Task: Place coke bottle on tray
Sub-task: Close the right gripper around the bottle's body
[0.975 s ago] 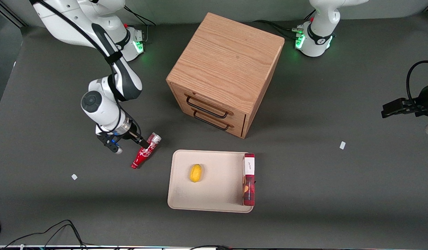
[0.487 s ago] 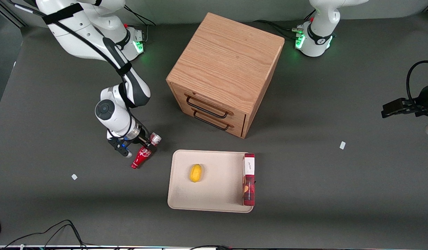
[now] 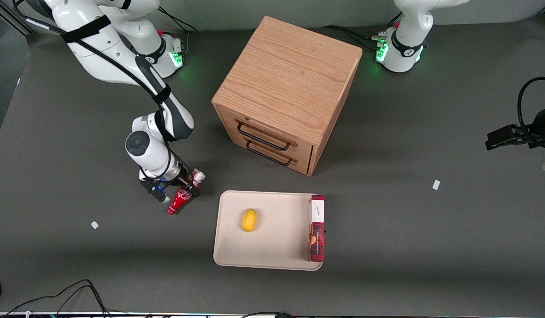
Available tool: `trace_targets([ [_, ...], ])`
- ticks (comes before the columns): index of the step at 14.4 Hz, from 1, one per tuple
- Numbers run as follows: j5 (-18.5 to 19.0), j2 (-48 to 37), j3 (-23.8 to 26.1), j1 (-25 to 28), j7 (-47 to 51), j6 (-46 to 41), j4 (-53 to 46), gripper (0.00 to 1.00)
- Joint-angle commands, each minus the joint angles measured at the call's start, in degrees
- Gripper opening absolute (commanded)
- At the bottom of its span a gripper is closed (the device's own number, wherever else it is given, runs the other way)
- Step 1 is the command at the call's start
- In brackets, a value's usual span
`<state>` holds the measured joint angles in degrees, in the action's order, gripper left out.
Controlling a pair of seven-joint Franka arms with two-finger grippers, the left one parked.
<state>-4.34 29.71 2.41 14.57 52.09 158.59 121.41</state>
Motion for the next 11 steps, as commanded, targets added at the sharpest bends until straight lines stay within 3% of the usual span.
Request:
trace_targets([
  [1,1.35,0.79,-0.65,0.72,2.05,0.58,-1.35,1.00],
  [5,1.35,0.79,-0.65,0.72,2.05,0.58,-1.35,0.97],
  [7,1.35,0.70,-0.65,0.72,2.31,0.58,-1.35,0.00],
  [11,1.35,0.70,-0.65,0.72,2.32,0.58,-1.35,0.00],
])
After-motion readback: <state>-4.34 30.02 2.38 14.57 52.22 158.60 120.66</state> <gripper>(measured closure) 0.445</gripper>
